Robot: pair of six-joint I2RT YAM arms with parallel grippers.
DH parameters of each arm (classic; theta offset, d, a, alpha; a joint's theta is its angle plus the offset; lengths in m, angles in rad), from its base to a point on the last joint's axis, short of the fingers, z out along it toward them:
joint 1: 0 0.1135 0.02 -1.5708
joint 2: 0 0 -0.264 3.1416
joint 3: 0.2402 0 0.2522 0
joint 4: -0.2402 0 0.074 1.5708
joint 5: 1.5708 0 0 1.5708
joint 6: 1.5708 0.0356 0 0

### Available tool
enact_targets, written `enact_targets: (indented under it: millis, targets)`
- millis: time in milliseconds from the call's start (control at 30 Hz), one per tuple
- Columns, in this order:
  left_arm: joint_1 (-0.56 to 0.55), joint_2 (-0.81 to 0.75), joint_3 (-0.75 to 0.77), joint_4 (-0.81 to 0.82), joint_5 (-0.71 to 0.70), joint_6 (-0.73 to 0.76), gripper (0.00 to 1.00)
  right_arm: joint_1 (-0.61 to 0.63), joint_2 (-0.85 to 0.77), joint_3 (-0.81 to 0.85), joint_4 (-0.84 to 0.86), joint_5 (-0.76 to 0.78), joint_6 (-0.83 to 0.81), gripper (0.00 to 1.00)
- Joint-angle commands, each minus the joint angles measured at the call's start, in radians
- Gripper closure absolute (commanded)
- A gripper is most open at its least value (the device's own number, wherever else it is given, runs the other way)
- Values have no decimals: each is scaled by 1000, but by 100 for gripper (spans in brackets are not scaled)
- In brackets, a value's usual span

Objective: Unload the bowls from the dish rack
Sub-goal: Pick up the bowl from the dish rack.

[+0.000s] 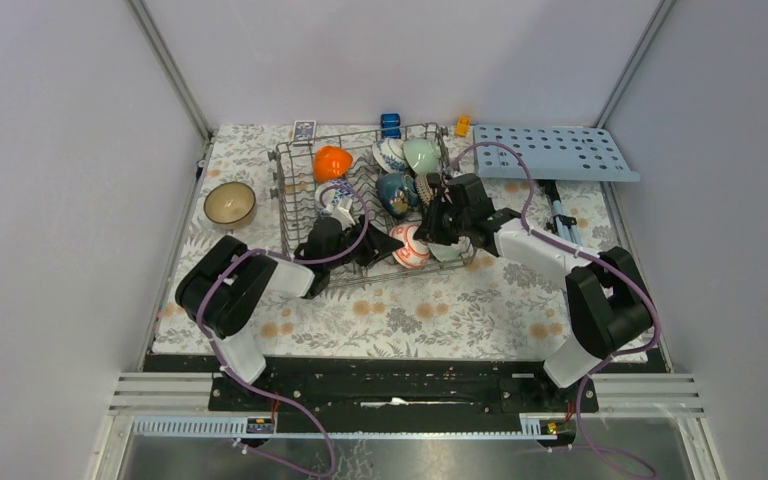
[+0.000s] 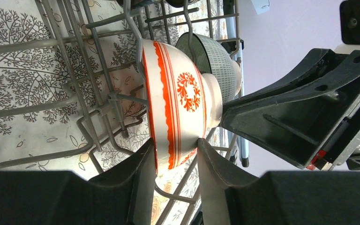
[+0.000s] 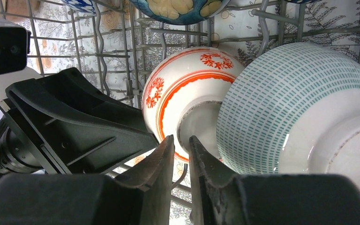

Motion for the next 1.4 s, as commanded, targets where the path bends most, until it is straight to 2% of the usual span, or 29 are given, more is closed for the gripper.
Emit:
enact_targets:
  millis: [0,767,1133,1367]
  targets:
    - [-6,-54,-1,83,33,2,67,34,-5,45,32,-81,-9,76]
    - [-19,-82,18,125,95,-3,69,49,-54,40,14,-85,-1,77]
    - [-37,-63,37,186,130,-14,69,49,-50,29,10,-73,2,71]
    - [-39,-76,41,187,134,-15,71,49,-58,42,1,-83,-2,74]
